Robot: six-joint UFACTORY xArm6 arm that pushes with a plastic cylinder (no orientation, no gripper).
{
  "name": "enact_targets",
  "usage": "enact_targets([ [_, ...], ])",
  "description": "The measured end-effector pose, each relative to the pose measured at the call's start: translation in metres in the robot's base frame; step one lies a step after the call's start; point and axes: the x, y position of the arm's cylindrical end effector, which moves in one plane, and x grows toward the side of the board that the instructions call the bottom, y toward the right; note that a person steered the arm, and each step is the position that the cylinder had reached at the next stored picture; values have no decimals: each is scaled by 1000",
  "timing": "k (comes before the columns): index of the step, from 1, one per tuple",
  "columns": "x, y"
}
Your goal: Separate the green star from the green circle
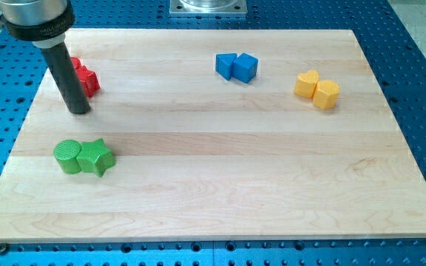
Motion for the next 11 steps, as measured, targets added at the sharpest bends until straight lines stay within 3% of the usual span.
enact_targets([
  [3, 6, 0],
  [5, 28, 93],
  [7, 52, 146],
  [8, 140, 151],
  [9, 210, 67],
  [10, 207, 11],
  [11, 211, -4],
])
